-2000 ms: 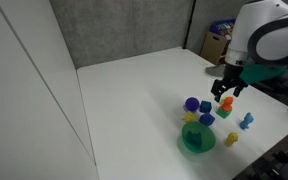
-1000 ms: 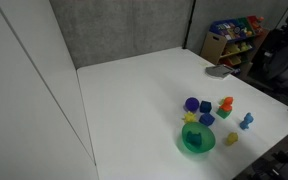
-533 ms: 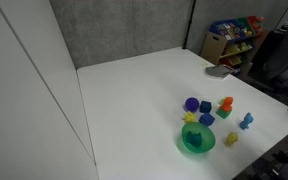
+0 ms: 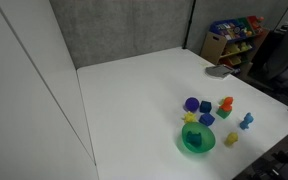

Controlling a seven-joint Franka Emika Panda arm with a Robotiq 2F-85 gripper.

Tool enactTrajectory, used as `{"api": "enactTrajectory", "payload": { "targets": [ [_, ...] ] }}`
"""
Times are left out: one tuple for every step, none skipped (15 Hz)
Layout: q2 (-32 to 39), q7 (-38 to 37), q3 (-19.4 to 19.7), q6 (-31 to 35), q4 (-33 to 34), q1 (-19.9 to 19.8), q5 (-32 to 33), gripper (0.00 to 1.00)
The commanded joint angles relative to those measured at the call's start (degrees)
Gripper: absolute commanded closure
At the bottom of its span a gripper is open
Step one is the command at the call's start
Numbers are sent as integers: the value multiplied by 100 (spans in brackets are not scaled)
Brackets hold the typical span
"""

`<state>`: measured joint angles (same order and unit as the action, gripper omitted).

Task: Put the green object inside the bowl

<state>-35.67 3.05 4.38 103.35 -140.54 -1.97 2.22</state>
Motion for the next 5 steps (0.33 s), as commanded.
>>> {"api": "enactTrajectory", "payload": {
  "targets": [
    [-112,173,56,-96,-44,19,-134,0],
    [5,33,-23,-14,-3,-30,-36,0],
    [4,33,-23,-14,-10,-29,-60,0],
    [4,33,-22,-14,-15,-29,-66,0],
    [4,33,-22,-14,-18,-29,-66,0]
  ]
}}
